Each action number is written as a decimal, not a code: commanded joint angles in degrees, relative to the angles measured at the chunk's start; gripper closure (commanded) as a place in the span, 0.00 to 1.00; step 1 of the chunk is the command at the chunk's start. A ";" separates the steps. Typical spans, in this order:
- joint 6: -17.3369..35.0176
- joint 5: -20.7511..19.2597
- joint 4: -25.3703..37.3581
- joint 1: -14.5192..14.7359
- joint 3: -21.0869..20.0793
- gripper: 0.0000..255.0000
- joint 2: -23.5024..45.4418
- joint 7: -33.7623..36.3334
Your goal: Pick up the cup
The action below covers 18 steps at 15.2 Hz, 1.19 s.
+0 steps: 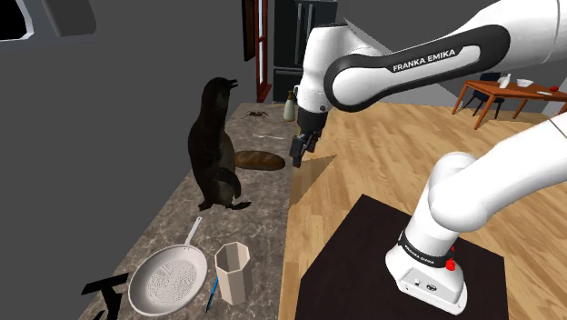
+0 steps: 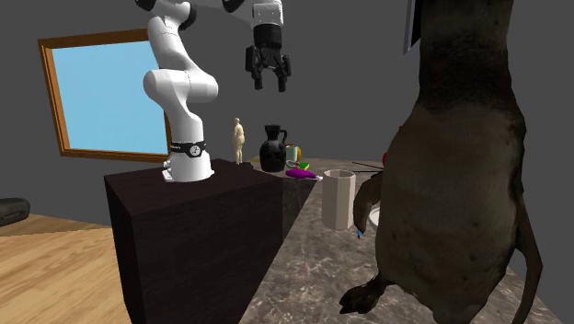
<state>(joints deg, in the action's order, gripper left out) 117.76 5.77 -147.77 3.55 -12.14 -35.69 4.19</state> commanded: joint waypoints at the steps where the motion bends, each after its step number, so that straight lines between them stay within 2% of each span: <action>1: 3.73 0.45 -0.77 0.36 -1.51 0.00 2.94 1.28; 7: 14.73 0.32 -0.89 0.89 -6.87 0.00 14.18 6.48; 11: 21.58 -2.16 0.65 0.46 -10.46 0.00 23.03 11.19; 14: 26.13 -6.10 2.64 -0.04 -12.79 0.00 30.25 15.96; 18: 30.87 -14.43 6.49 0.31 -14.14 0.00 40.44 24.17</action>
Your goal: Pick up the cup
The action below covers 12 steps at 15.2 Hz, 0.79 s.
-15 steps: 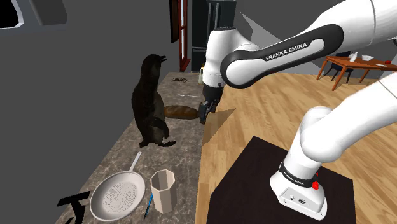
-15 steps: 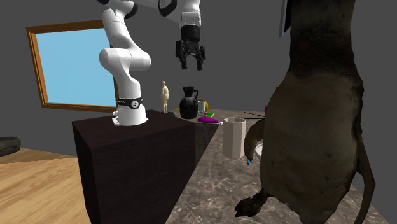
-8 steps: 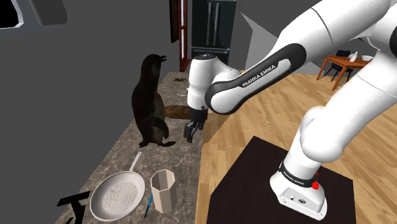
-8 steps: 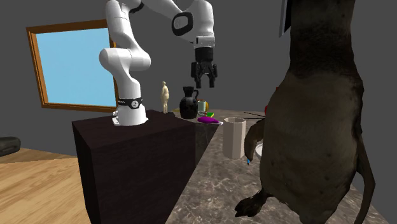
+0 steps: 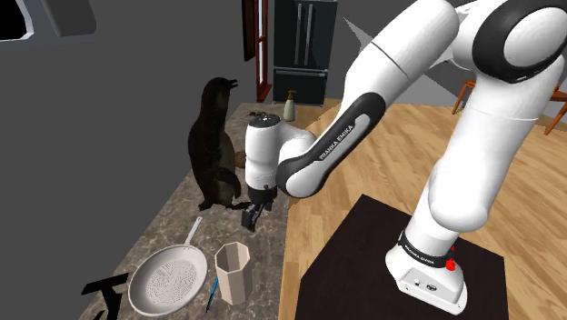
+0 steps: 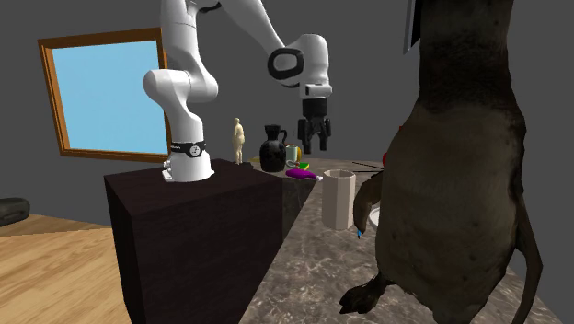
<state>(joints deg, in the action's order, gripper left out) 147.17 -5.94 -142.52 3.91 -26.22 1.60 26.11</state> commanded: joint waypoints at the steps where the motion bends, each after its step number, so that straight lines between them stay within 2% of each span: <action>1: 2.35 -5.09 2.43 0.49 0.14 0.00 5.72 4.46; 6: 5.45 -15.12 9.50 5.81 3.72 0.00 17.97 13.86; 12: 8.44 -18.84 10.80 8.24 6.64 0.00 22.54 16.82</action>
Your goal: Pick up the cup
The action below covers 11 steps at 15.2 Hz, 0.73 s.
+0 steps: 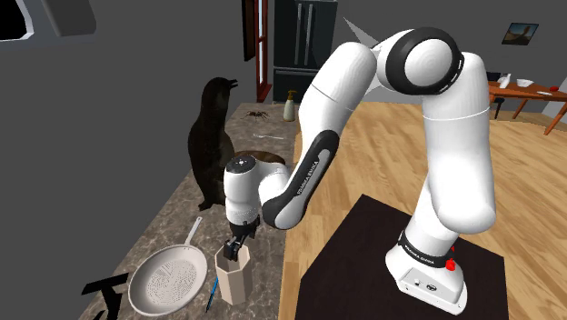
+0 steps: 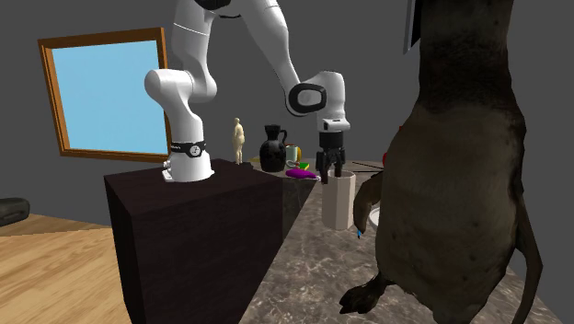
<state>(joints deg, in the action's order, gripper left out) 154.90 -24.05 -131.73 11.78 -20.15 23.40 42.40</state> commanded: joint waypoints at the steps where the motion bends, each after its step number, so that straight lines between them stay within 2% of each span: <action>1: 1.27 -1.35 0.20 0.76 1.09 0.00 1.50 1.01; 4: 2.13 -2.27 0.51 1.41 1.93 0.00 2.69 1.74; 5: 2.08 -2.23 0.57 1.33 1.91 1.00 2.69 1.63; 11: 2.14 -2.25 0.51 1.33 1.93 1.00 2.68 1.64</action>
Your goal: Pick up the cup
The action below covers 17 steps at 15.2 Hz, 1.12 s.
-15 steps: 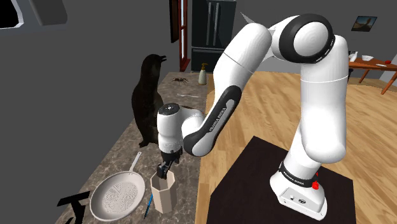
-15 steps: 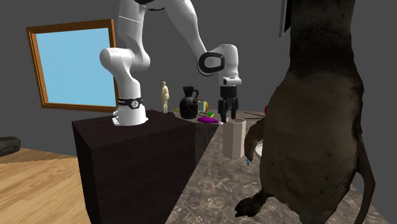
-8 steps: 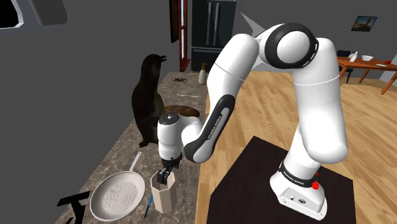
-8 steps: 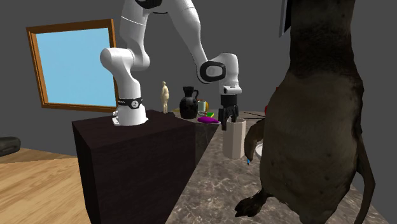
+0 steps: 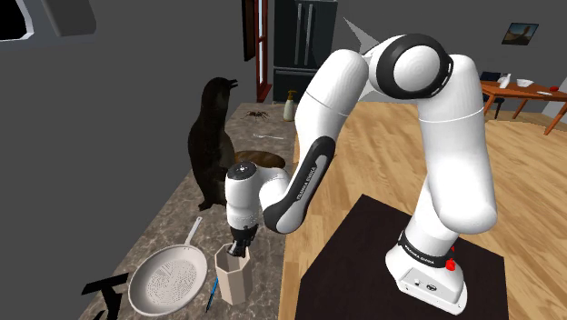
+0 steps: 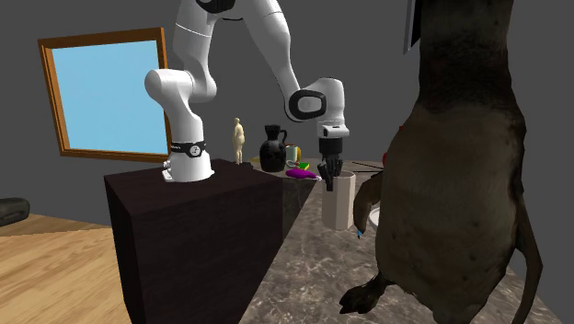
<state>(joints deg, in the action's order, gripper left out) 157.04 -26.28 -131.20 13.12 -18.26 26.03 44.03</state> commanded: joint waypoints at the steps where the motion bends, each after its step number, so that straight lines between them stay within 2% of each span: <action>1: -0.03 0.00 -0.01 -0.01 0.03 1.00 0.04 0.00; 3: -0.02 -0.04 -0.01 0.08 0.04 1.00 0.05 0.10; 17: -8.08 9.16 -1.68 -4.88 -6.62 1.00 -10.35 -6.88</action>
<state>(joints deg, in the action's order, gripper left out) 149.51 -17.85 -132.72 8.49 -24.43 16.50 37.61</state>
